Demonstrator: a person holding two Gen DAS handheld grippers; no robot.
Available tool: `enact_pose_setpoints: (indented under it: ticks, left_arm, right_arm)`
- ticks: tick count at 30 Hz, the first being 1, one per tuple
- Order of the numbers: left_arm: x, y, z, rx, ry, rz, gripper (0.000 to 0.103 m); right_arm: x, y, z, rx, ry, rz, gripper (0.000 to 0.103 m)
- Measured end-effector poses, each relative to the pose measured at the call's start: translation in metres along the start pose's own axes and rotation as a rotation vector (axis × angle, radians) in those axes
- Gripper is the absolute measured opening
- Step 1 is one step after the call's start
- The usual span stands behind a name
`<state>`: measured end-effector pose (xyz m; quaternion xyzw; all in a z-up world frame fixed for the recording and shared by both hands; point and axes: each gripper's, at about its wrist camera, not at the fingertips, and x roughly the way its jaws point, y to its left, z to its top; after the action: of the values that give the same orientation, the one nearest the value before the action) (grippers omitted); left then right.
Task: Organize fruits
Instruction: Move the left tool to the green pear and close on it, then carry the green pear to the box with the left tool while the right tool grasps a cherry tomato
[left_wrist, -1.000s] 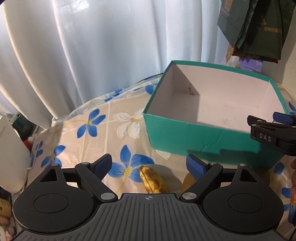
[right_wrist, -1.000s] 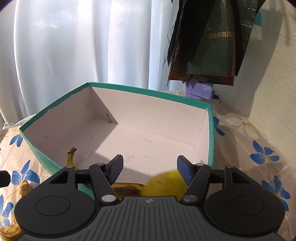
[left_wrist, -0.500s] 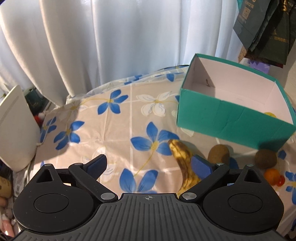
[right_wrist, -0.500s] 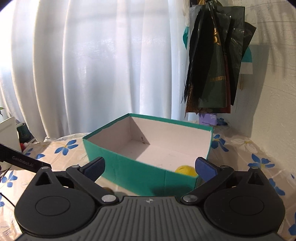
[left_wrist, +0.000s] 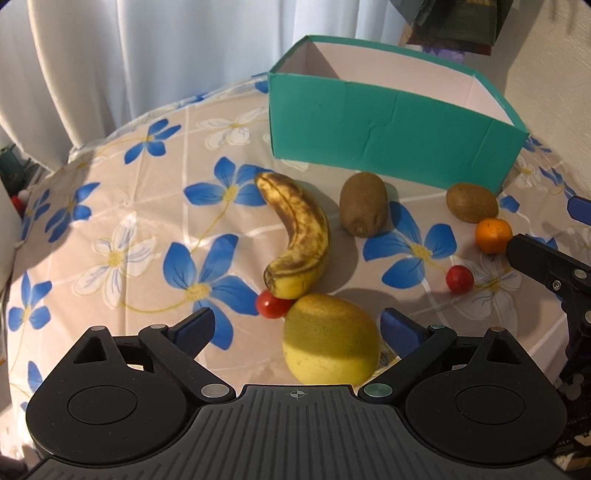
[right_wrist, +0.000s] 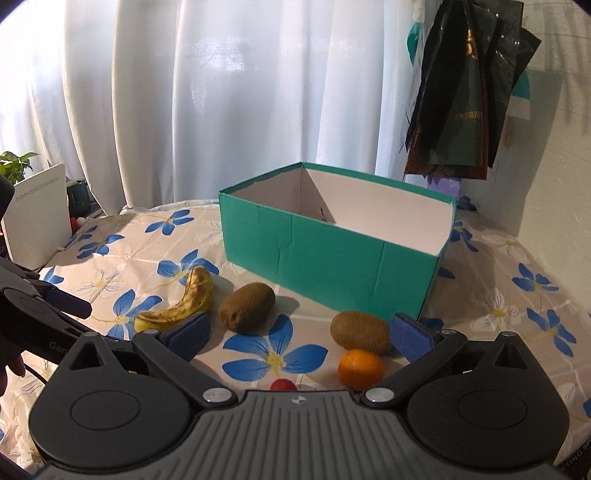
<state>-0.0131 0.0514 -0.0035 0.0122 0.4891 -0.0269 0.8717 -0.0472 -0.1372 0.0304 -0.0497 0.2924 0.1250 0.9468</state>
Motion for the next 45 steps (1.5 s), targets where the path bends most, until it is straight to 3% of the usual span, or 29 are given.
enact_pose_setpoints:
  ticks: [8,13,25,32,40,45]
  left_arm:
    - [0.020,-0.002,-0.004,-0.057,0.091,-0.080,0.085]
    - [0.035,-0.005,-0.002,-0.075,0.144,-0.078,0.071]
    - [0.032,-0.011,-0.005,-0.046,0.134,-0.075,0.070]
    - [0.016,-0.013,-0.005,-0.025,0.098,-0.083,0.070]
    - [-0.001,-0.006,-0.004,-0.021,0.062,-0.063,0.070]
    - [-0.006,-0.002,0.003,-0.027,0.045,-0.044,0.070]
  right_arm:
    - [0.000,-0.007,-0.018,0.040,0.064,-0.033,0.098]
    - [0.004,-0.011,-0.023,0.065,0.088,-0.033,0.098]
    - [0.020,-0.024,-0.029,0.100,0.169,-0.048,0.084]
    - [0.037,-0.018,-0.028,0.069,0.207,0.006,0.056]
    - [0.066,0.002,-0.029,0.018,0.252,0.059,0.044]
    - [0.072,0.003,-0.030,0.021,0.274,0.068,0.031]
